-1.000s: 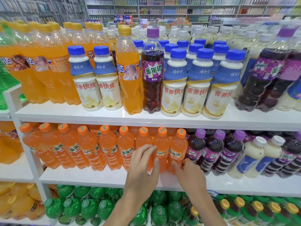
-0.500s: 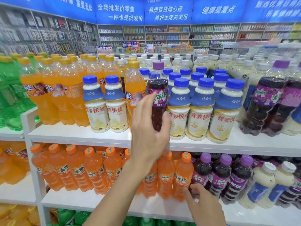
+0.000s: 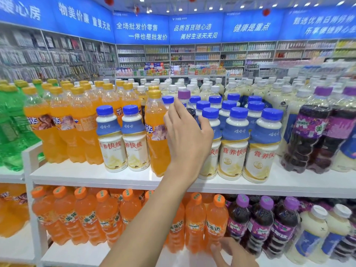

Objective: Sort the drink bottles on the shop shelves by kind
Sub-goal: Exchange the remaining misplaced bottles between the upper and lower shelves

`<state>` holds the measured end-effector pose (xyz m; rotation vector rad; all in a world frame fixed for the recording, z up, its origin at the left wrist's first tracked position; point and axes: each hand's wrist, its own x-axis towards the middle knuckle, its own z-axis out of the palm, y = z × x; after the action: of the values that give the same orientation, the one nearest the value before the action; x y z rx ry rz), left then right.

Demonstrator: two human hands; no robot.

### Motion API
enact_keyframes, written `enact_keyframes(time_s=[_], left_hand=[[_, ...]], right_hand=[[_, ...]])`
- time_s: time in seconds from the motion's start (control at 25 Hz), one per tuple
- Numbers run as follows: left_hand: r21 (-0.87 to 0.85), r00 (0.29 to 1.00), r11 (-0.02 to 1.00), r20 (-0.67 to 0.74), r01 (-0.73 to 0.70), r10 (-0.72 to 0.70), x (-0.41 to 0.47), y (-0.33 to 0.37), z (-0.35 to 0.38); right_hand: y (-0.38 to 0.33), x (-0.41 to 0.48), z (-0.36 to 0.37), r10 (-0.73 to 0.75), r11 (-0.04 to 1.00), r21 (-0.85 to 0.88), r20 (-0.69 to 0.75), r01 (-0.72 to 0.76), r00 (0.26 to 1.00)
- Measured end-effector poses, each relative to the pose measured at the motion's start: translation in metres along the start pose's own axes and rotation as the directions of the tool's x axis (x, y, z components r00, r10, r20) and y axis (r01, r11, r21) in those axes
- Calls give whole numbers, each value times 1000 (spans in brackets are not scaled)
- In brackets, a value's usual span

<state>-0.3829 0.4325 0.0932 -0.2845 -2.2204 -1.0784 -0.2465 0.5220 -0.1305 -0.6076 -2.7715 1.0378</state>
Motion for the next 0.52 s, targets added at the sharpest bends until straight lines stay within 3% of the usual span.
enact_keyframes(time_s=[0.28,0.4,0.52], left_hand=[[167,991,986,-131,-18,40,10,-4,7],[133,988,991,-148,-33,53,10,-6,7],[-27,992,999,-116,-44,40,9,-9,6]], right_hand=[[-3,0,1,-79,997,-7,10,79,997],[-3,1,1,-102,994,-37,14,102,995],[-2,2,-2,-99,995,-28,6,100,995]])
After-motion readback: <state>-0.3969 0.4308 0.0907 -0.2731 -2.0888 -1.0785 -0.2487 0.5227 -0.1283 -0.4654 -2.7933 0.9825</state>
